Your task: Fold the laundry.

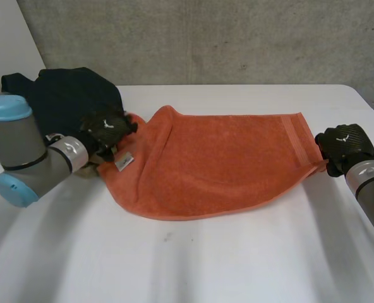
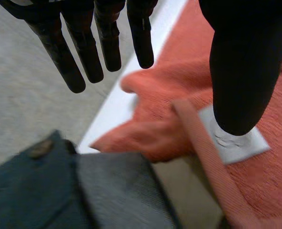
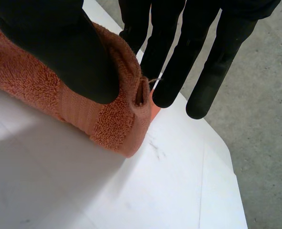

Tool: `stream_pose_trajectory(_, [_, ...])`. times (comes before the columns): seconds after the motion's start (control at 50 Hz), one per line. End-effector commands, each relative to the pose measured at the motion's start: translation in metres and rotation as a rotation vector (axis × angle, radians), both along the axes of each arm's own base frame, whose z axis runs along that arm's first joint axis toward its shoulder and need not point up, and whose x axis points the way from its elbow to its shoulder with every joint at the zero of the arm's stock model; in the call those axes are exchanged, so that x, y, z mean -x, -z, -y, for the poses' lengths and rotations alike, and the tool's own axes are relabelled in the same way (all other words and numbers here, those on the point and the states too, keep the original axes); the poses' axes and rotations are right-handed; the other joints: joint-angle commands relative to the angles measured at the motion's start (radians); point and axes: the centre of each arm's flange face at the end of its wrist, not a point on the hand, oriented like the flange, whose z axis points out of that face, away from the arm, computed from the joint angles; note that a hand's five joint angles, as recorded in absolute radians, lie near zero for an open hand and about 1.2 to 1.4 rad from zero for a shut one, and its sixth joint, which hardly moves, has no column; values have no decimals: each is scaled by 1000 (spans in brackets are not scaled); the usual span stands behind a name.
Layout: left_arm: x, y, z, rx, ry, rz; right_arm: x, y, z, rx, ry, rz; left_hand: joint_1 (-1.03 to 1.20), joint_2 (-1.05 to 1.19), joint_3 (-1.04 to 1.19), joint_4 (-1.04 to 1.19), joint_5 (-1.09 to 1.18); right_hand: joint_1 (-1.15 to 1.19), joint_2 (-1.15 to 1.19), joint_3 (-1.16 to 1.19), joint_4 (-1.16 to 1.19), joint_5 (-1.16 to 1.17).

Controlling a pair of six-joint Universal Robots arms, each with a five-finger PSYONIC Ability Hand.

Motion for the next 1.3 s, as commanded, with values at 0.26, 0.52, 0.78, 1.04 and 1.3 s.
stream_pose_trajectory(0.26, [-27,16,-48,-143,2,46,-1,6,1,-13,-3,-7,196,208,206,212,209,261,213,202,195,213])
stream_pose_trajectory(0.52, [-34,28,-38,-138,-15,42,-1,15,0,-40,-5,-11,170,182,180,185,183,261,213,202,195,213])
stream_pose_trajectory(0.78, [-29,38,-29,-134,-7,45,-1,20,0,-52,-5,-14,182,193,192,197,195,261,213,202,195,213])
stream_pose_trajectory(1.04, [-20,47,-24,-136,11,46,-1,26,0,-65,-10,-31,246,258,256,261,259,261,213,202,195,213])
stream_pose_trajectory(1.3, [-7,44,-17,-105,35,35,-1,27,-1,-68,-11,-38,349,361,359,364,362,261,213,202,195,213])
